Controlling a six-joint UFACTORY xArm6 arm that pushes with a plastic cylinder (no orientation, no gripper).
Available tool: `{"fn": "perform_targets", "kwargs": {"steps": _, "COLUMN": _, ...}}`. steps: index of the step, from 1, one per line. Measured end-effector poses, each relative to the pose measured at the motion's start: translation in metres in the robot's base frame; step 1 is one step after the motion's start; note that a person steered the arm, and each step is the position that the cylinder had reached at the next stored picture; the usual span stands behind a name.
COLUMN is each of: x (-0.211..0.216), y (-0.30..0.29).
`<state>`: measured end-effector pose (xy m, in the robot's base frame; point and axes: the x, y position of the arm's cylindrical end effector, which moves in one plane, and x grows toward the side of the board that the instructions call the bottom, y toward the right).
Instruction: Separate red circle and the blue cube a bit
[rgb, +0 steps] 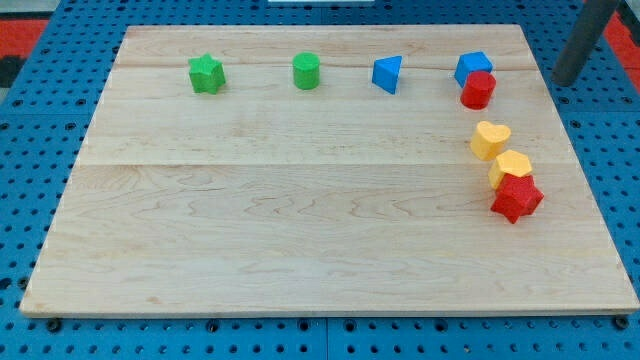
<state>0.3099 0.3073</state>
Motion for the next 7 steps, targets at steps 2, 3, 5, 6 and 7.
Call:
{"fn": "perform_targets", "kwargs": {"steps": 2, "x": 0.000, "y": -0.051}}
{"fn": "perform_targets", "kwargs": {"steps": 3, "x": 0.000, "y": -0.067}}
{"fn": "perform_targets", "kwargs": {"steps": 5, "x": 0.001, "y": -0.083}}
{"fn": "perform_targets", "kwargs": {"steps": 6, "x": 0.002, "y": -0.080}}
{"fn": "perform_targets", "kwargs": {"steps": 7, "x": 0.046, "y": -0.080}}
